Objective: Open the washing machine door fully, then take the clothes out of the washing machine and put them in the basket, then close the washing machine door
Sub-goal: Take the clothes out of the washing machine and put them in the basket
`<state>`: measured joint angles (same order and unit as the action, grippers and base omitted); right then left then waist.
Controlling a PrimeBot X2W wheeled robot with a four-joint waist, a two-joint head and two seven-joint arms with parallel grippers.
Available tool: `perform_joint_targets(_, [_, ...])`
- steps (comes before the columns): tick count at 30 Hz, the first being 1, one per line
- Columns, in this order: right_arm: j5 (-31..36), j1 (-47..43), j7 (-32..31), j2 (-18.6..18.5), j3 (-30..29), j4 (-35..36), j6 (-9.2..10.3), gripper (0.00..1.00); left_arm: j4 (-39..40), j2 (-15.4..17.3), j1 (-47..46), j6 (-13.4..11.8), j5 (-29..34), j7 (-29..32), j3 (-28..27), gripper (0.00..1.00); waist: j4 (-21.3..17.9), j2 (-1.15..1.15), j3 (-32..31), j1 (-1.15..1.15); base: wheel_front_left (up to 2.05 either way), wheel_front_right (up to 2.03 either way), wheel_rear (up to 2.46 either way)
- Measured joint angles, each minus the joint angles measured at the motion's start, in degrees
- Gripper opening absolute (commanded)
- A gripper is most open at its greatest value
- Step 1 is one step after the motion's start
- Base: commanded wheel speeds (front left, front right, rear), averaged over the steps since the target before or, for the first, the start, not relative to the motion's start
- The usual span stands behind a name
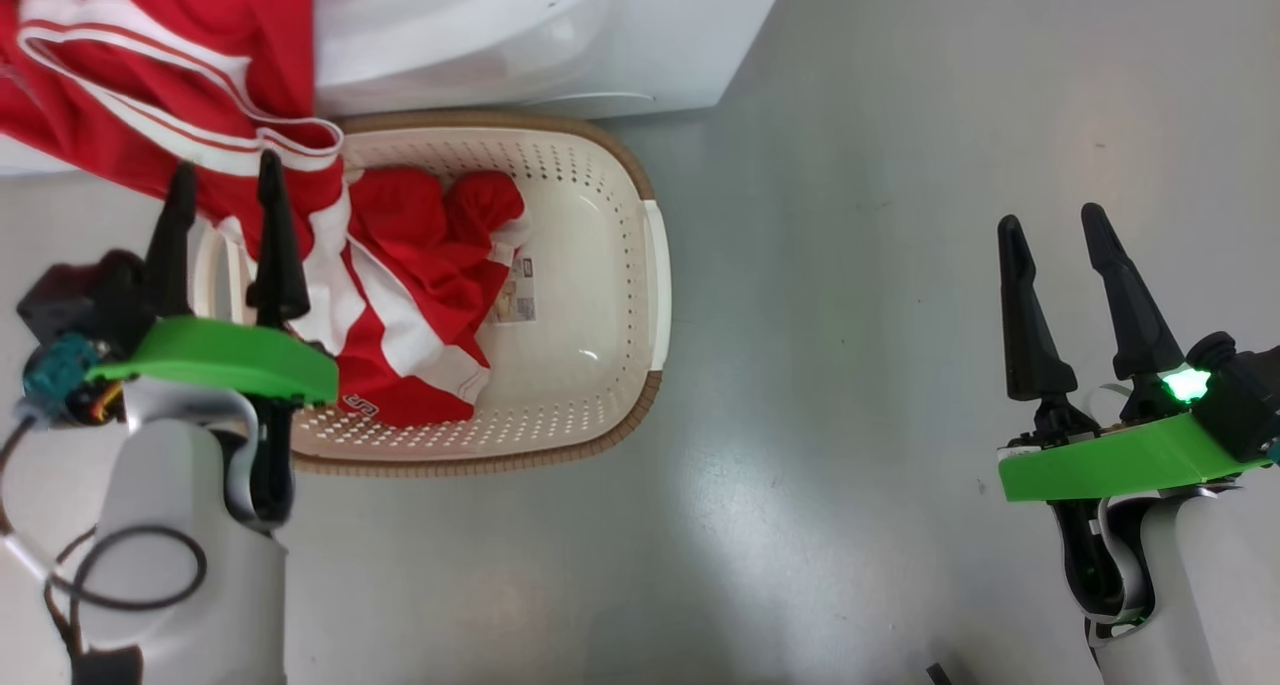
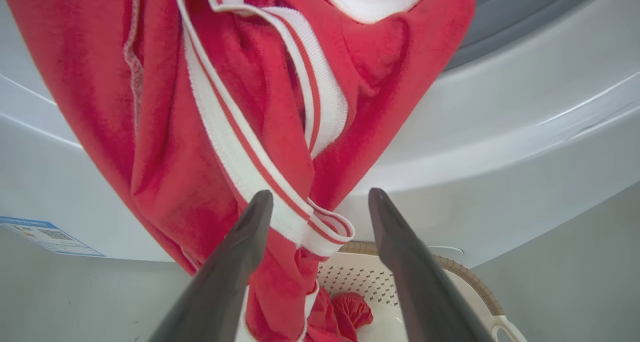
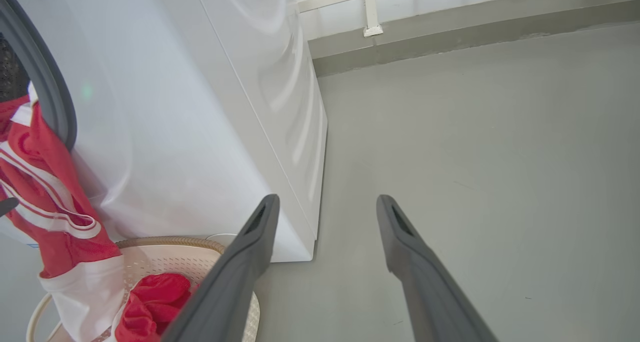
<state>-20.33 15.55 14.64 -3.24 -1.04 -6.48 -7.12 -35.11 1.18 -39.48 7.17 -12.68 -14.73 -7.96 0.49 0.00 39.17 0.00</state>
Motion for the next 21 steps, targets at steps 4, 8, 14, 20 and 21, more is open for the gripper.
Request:
perform_joint_targets(4, [0.0,-0.1,0.0,-0.1,-0.3,0.0,0.0,1.0,3.4,-0.1,2.5,0.0,0.0,0.0,1.2,1.0,0.6,0.0,-0.9,0.0,0.0,0.0,0.0])
perform_joint_targets(8, [0.2,-0.3,0.0,-0.3,-0.4,0.0,0.01,1.0,6.8,-0.1,4.5,0.0,-0.1,0.0,1.3,1.0,1.2,0.0,-2.1,0.0,0.0,0.0,0.0])
perform_joint_targets(14, [0.2,-1.4,0.0,-0.7,-0.3,-0.4,0.0,1.0,13.5,0.0,9.7,0.0,-0.2,0.0,0.2,1.0,1.8,0.0,-4.2,0.0,0.0,0.0,0.0])
perform_joint_targets(20, [0.2,-2.2,0.0,-1.2,-0.4,-0.6,0.0,1.0,20.1,0.0,15.7,0.0,-0.2,0.0,0.2,1.0,2.3,0.0,-6.5,0.0,0.0,0.0,0.0])
perform_joint_targets(21, [0.2,-2.6,0.0,-1.3,-0.4,-0.6,0.0,1.0,20.9,0.0,16.6,0.0,-0.2,0.0,0.2,1.0,2.4,0.0,-6.9,0.0,0.0,0.0,0.0])
